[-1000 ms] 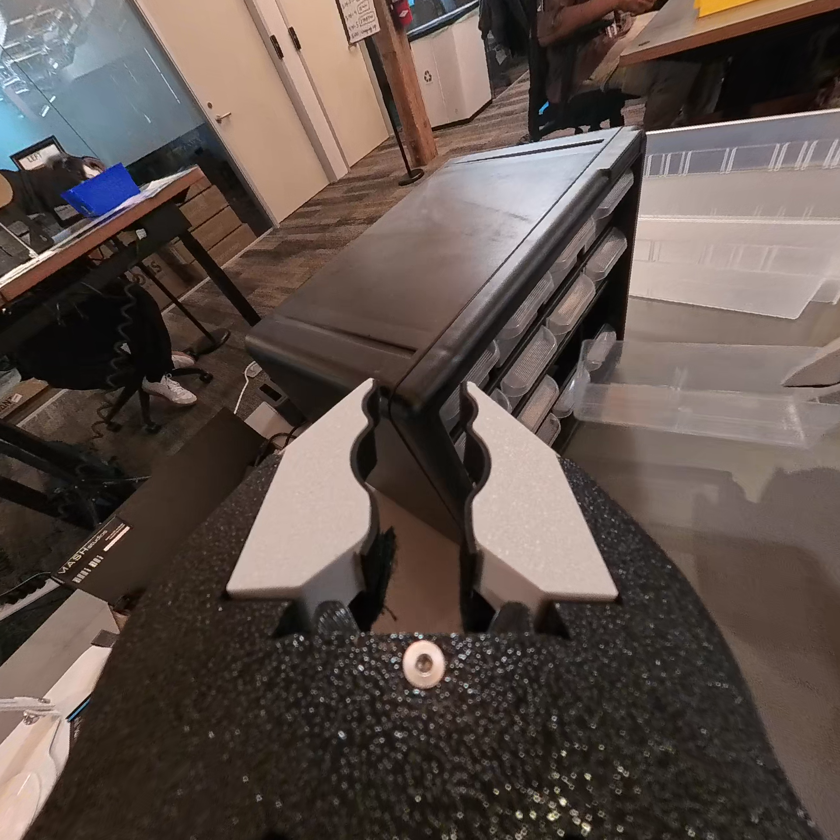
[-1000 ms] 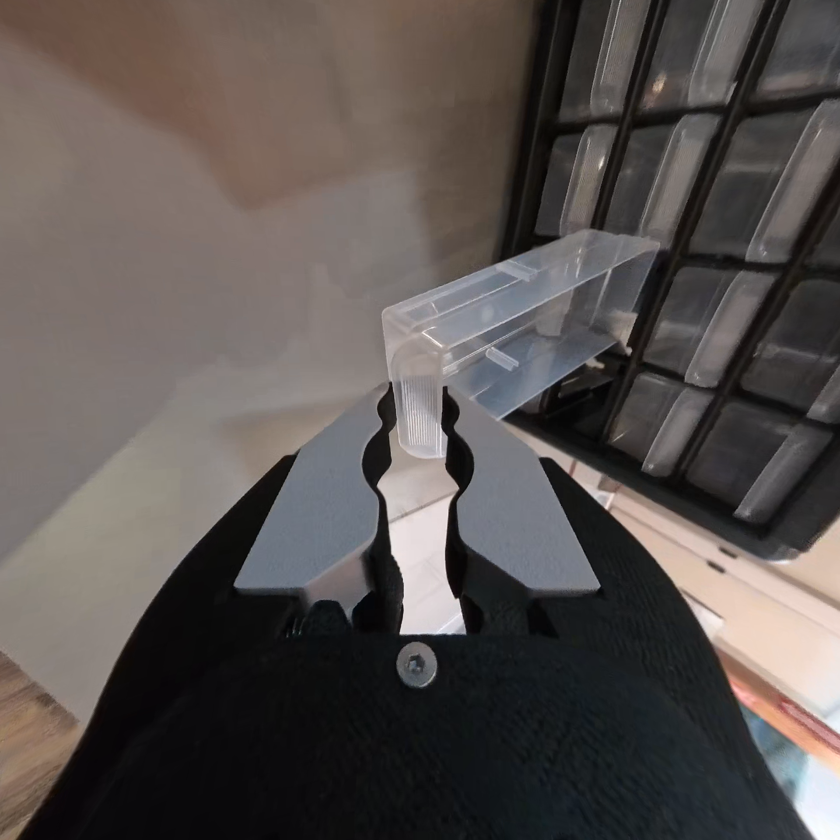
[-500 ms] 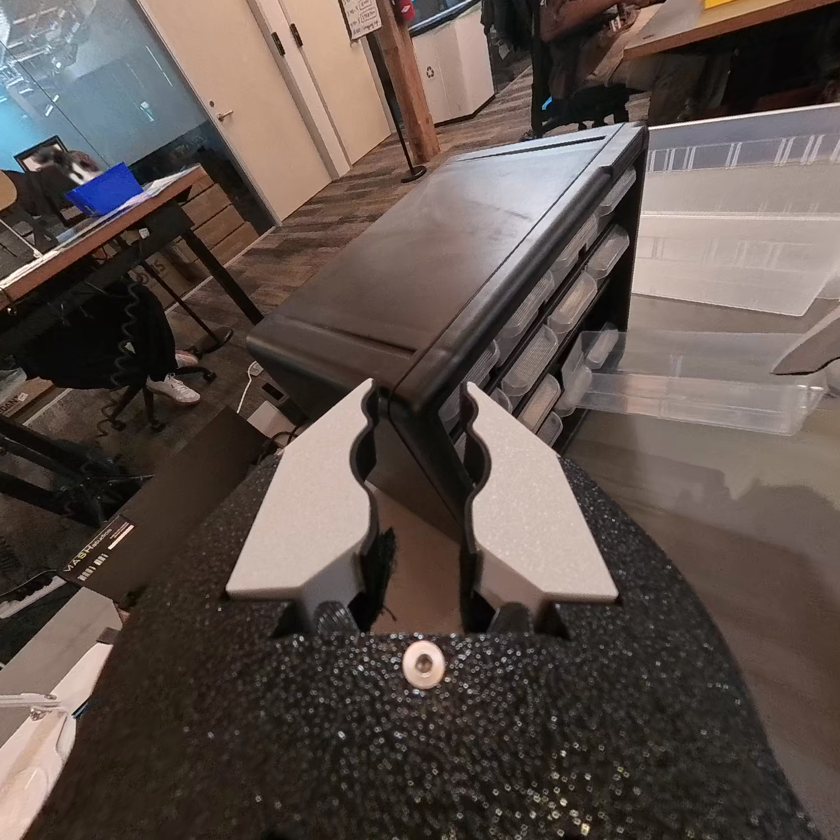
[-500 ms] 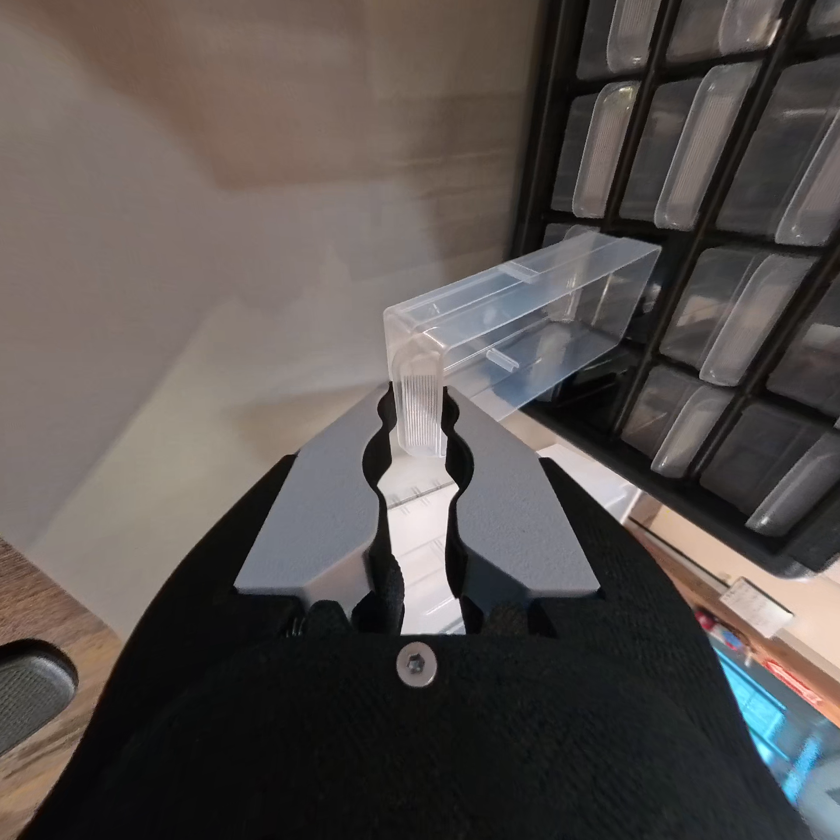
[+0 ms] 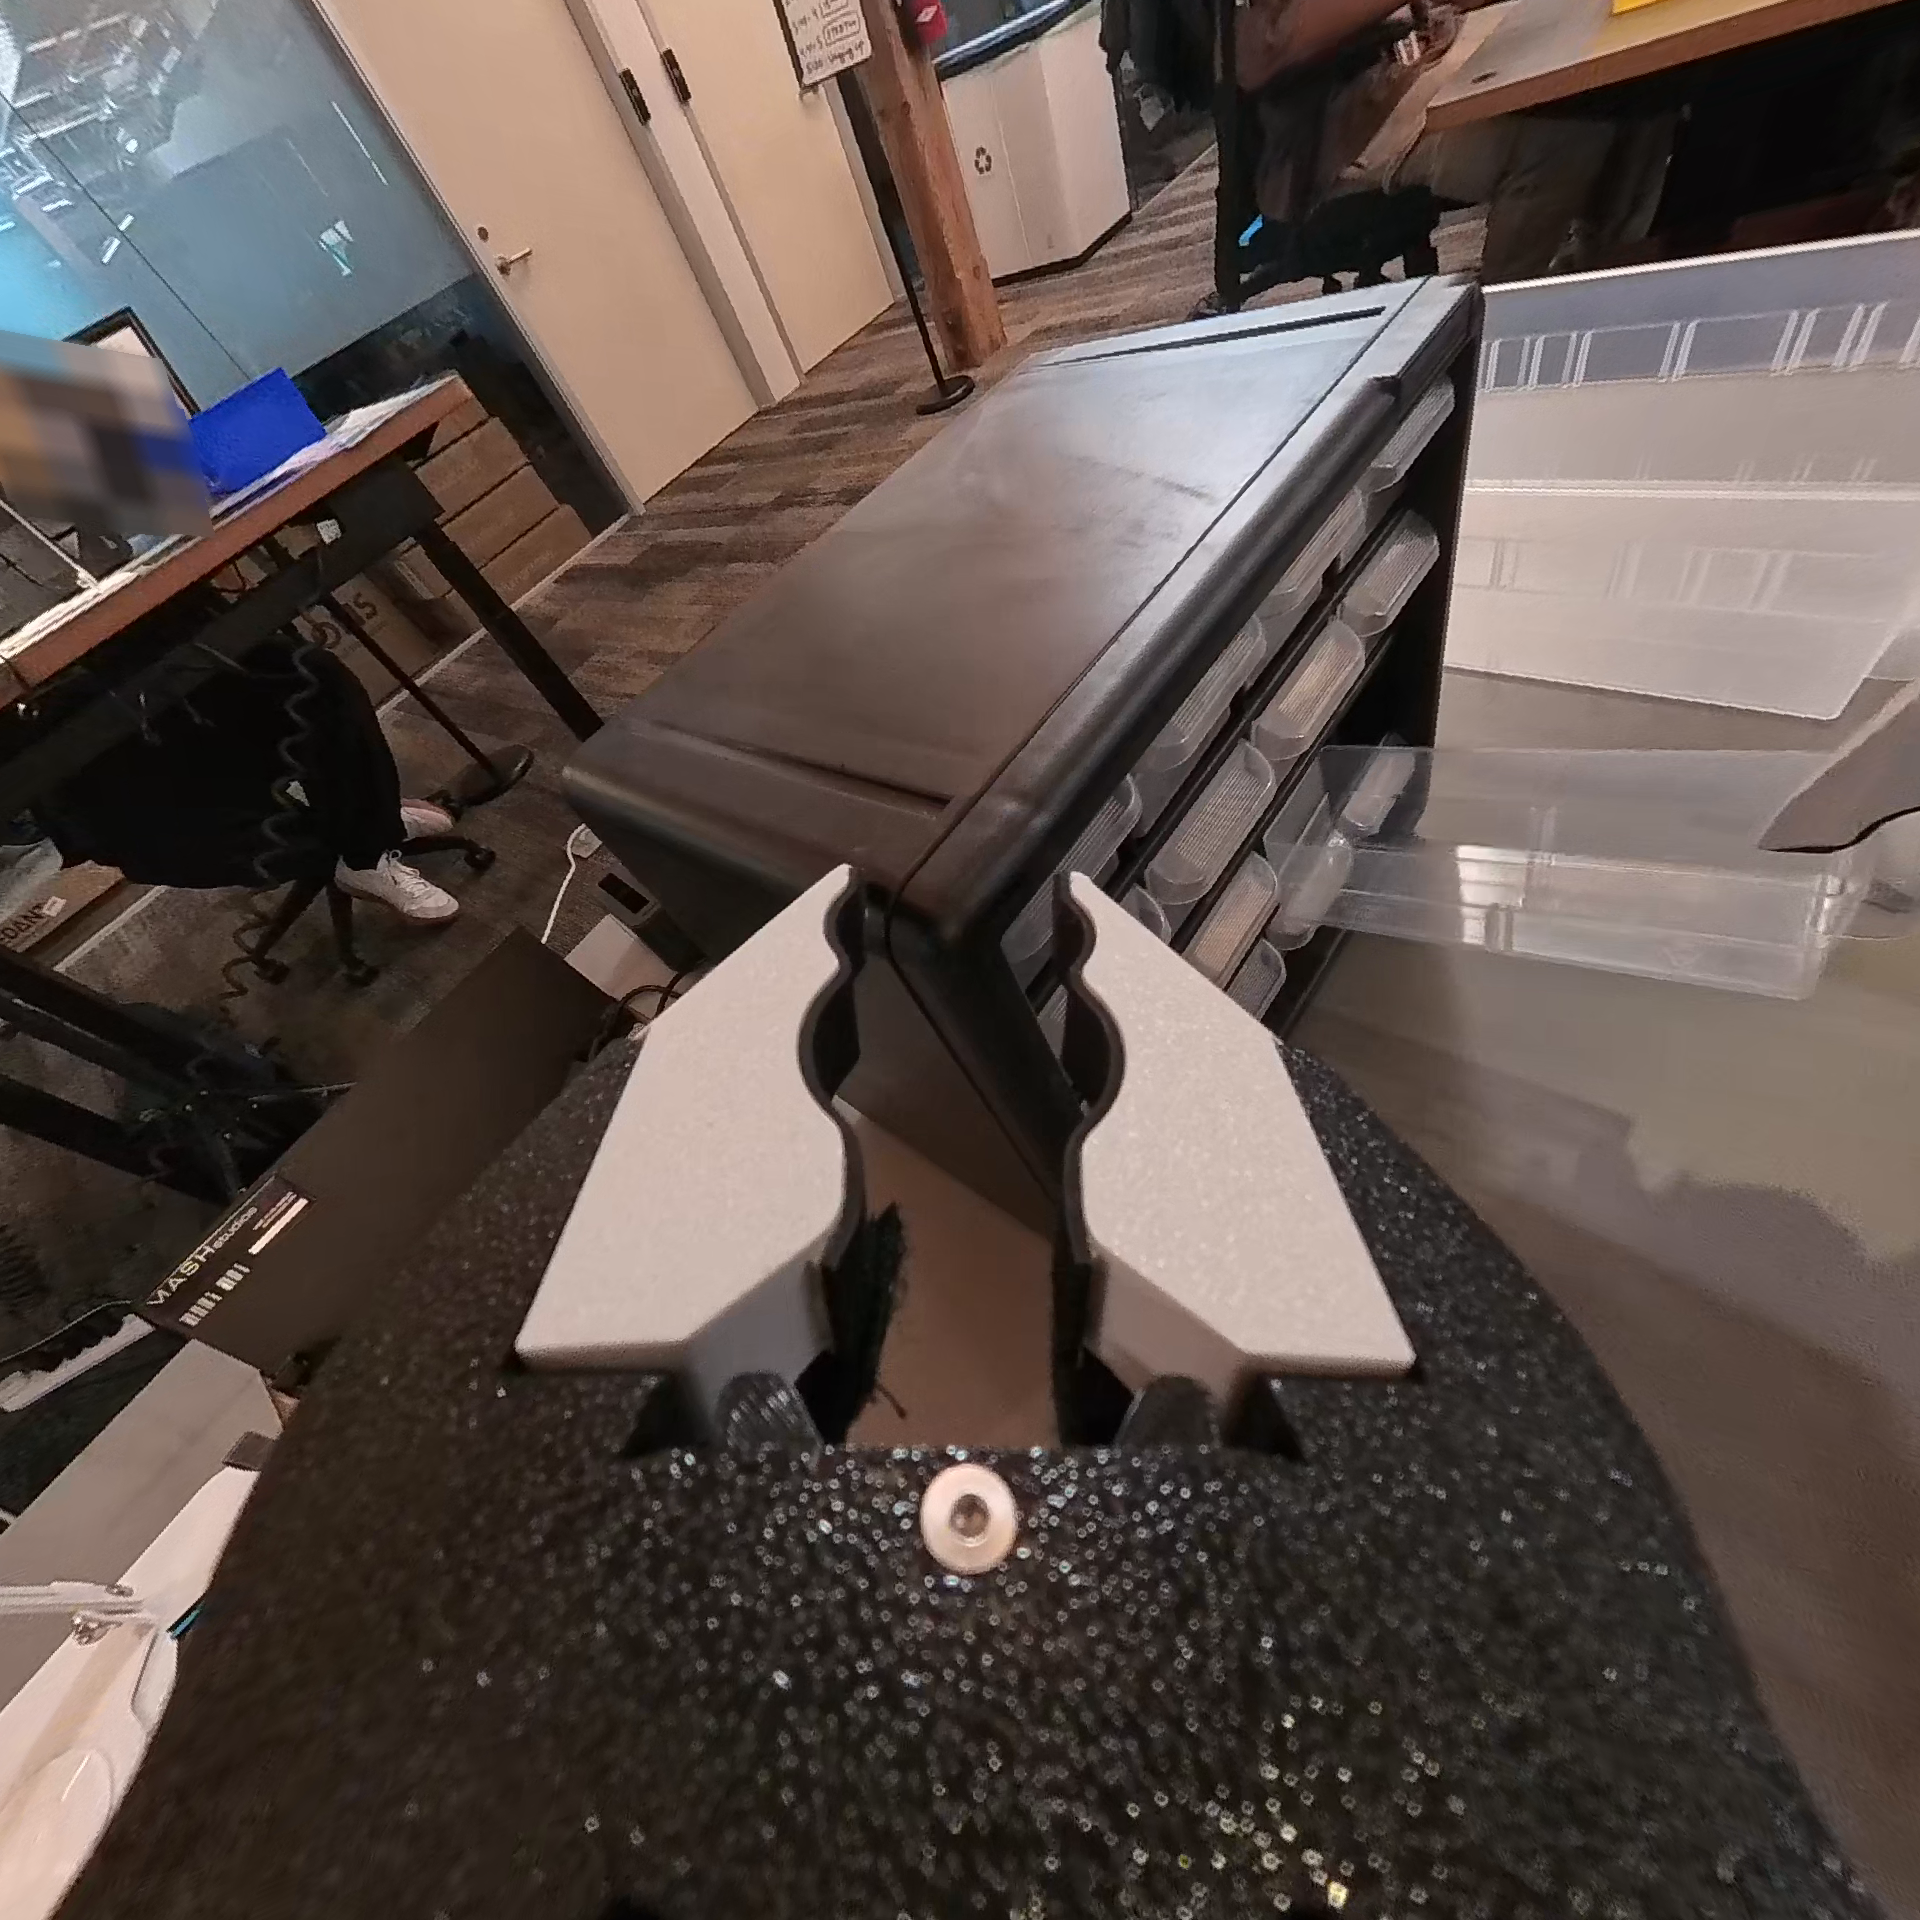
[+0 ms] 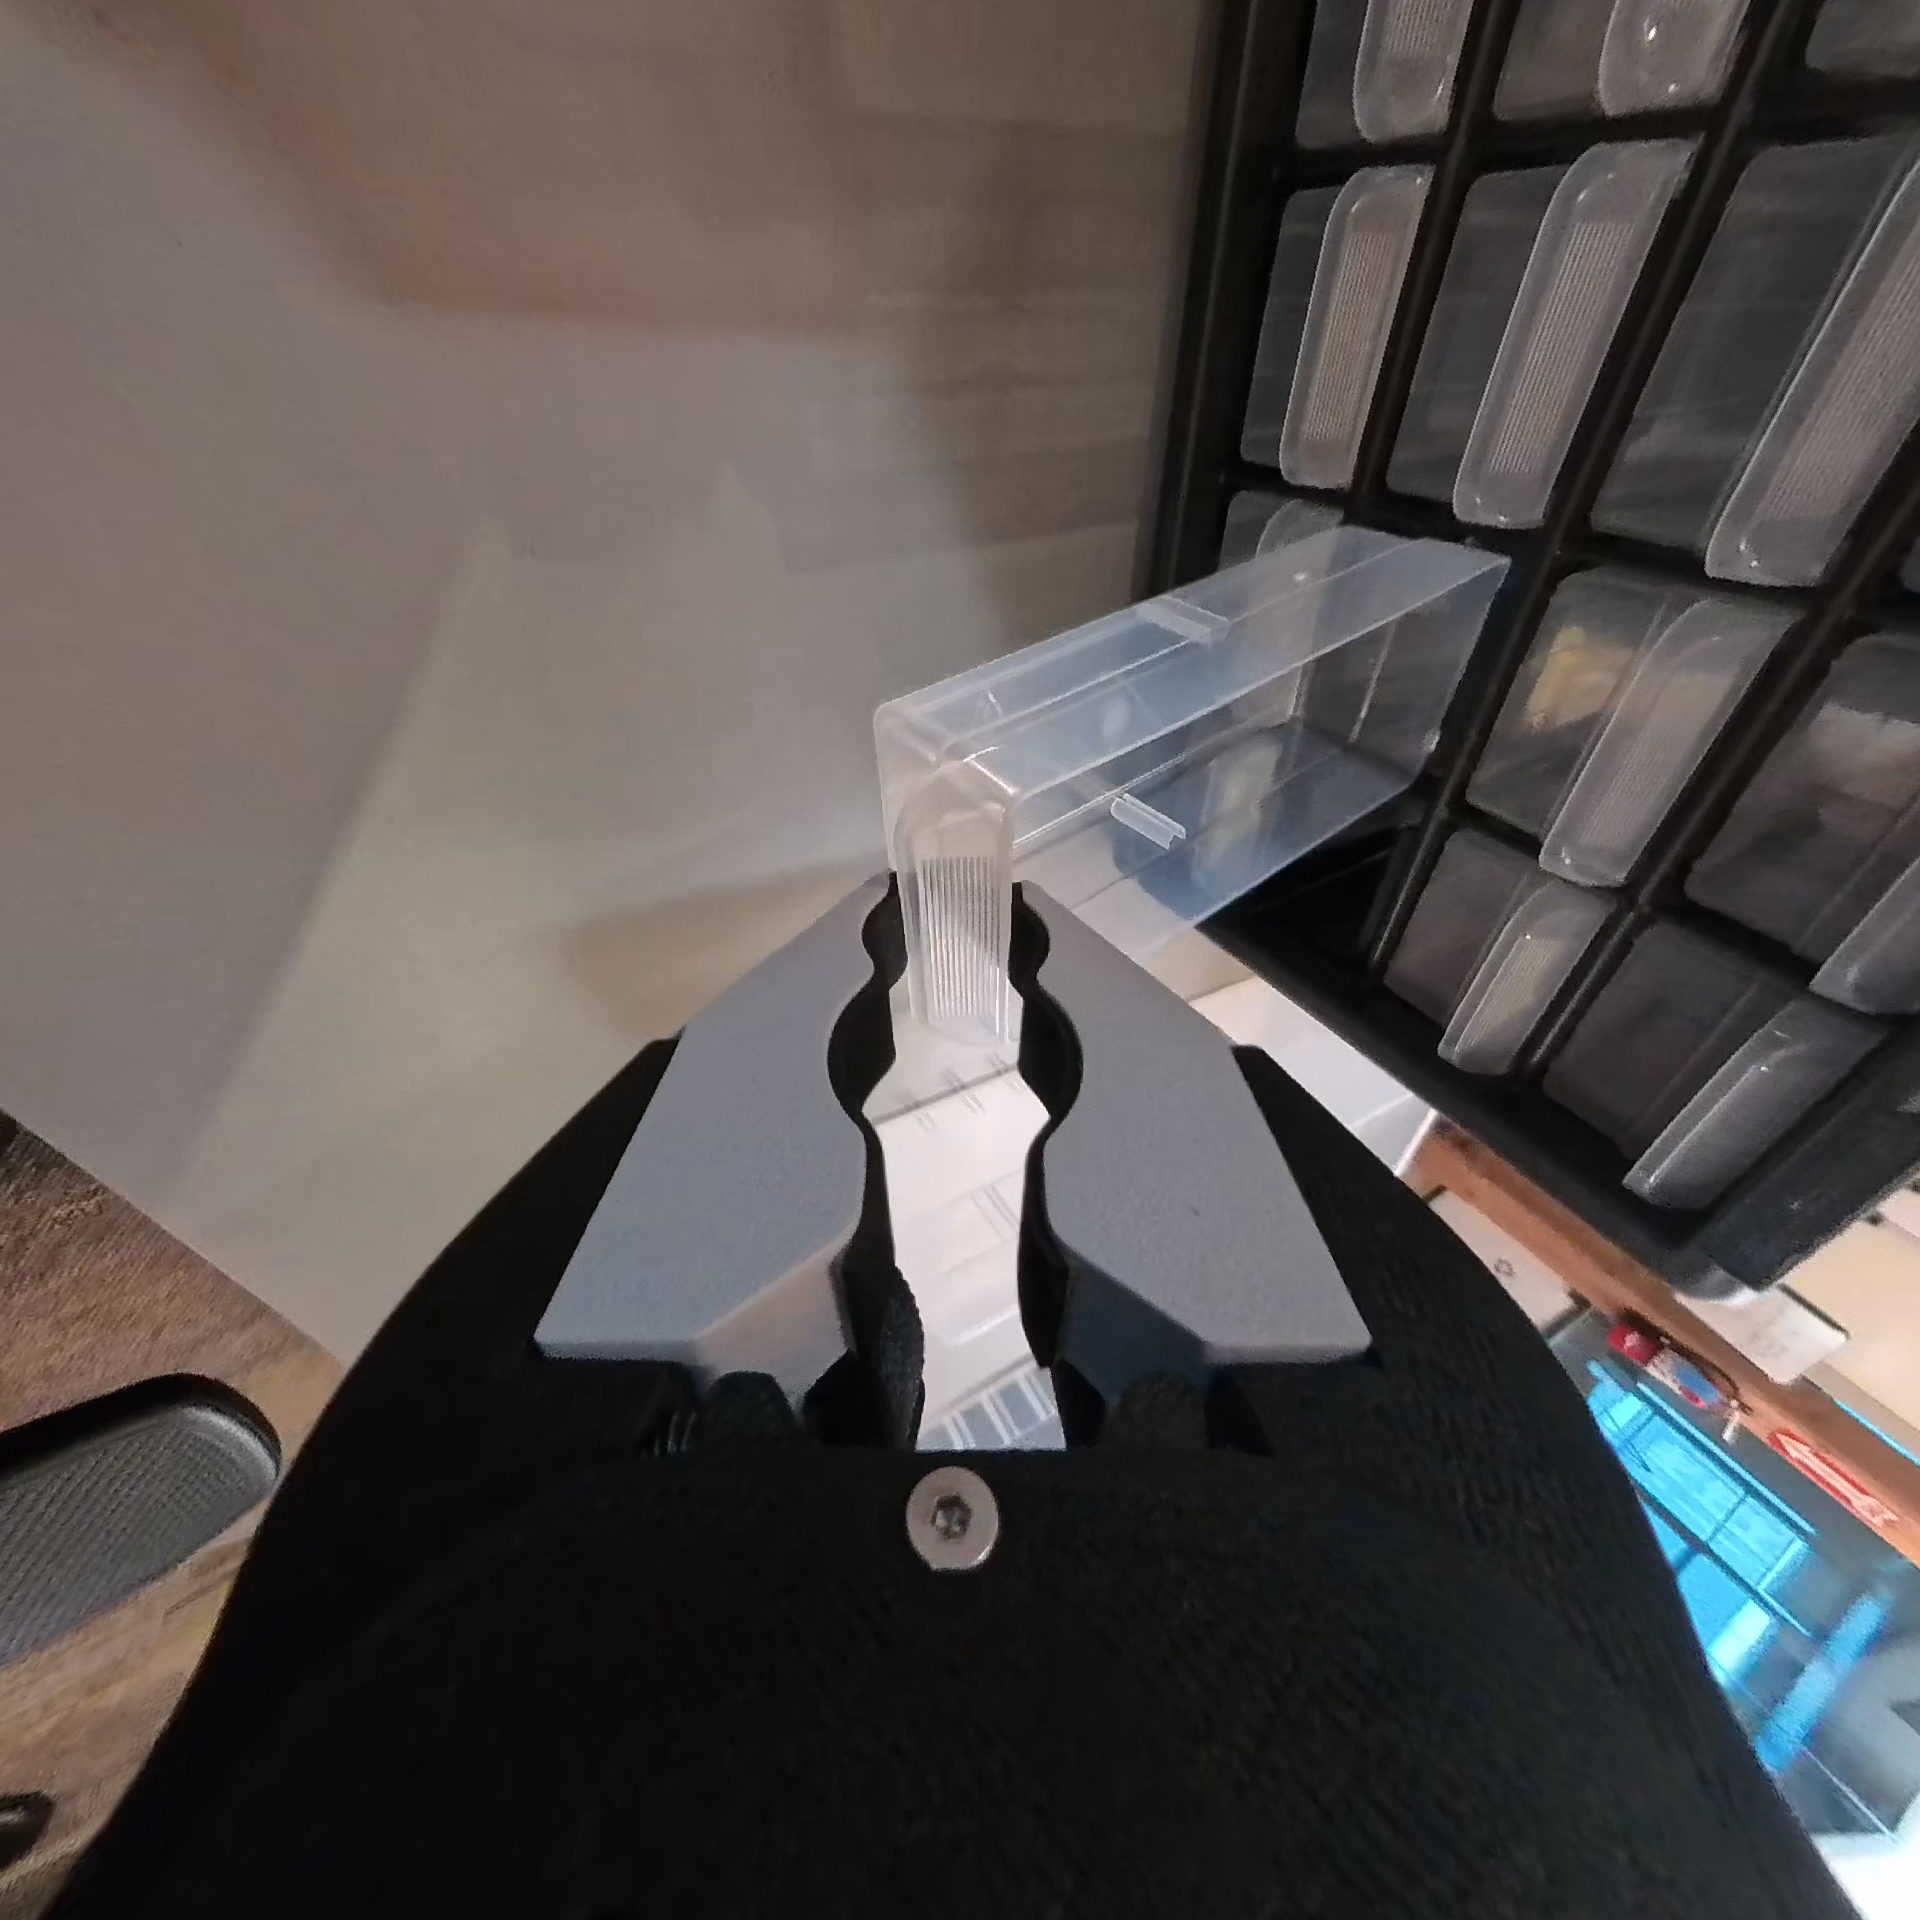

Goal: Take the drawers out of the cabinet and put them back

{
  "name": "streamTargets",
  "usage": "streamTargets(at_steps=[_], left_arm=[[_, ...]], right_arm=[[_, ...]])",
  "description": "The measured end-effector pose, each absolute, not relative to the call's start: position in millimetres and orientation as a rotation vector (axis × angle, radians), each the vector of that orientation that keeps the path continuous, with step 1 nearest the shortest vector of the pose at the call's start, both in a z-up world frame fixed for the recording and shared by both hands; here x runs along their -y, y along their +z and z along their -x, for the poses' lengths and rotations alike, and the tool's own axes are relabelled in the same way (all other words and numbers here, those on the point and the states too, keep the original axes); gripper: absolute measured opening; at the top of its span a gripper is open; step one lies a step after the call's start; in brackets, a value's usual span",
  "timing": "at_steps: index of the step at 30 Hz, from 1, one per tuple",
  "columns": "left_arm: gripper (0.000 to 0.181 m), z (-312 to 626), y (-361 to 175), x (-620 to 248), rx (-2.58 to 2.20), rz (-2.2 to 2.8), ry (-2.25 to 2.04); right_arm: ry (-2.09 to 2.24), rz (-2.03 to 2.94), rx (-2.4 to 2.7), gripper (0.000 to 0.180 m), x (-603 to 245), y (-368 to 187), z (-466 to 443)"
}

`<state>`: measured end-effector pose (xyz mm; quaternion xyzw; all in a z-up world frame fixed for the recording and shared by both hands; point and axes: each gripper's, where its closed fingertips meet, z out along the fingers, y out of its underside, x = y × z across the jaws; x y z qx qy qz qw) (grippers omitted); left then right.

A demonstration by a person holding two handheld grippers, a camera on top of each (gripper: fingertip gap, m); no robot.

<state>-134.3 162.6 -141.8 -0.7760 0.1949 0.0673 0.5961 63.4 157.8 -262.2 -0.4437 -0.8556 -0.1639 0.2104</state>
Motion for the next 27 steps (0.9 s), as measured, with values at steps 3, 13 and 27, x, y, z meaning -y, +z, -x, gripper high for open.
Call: streamTargets(at_steps=[3,13,27], left_arm=[[0.033,134.3,-141.8,-162.5,-0.453,1.802,0.158],[0.034,134.3,-142.2,-162.4,-0.453,1.805,0.162],[0.034,134.3,-142.6,-161.8,-0.457,1.806,0.166]], right_arm=[[-0.487,1.244,2.389,0.018,-160.0,-260.3,-62.7],[-0.546,1.164,2.334,0.018,-186.3,-267.7,-37.2],[-0.431,0.884,1.899,0.049,-222.1,-262.2,14.1]])
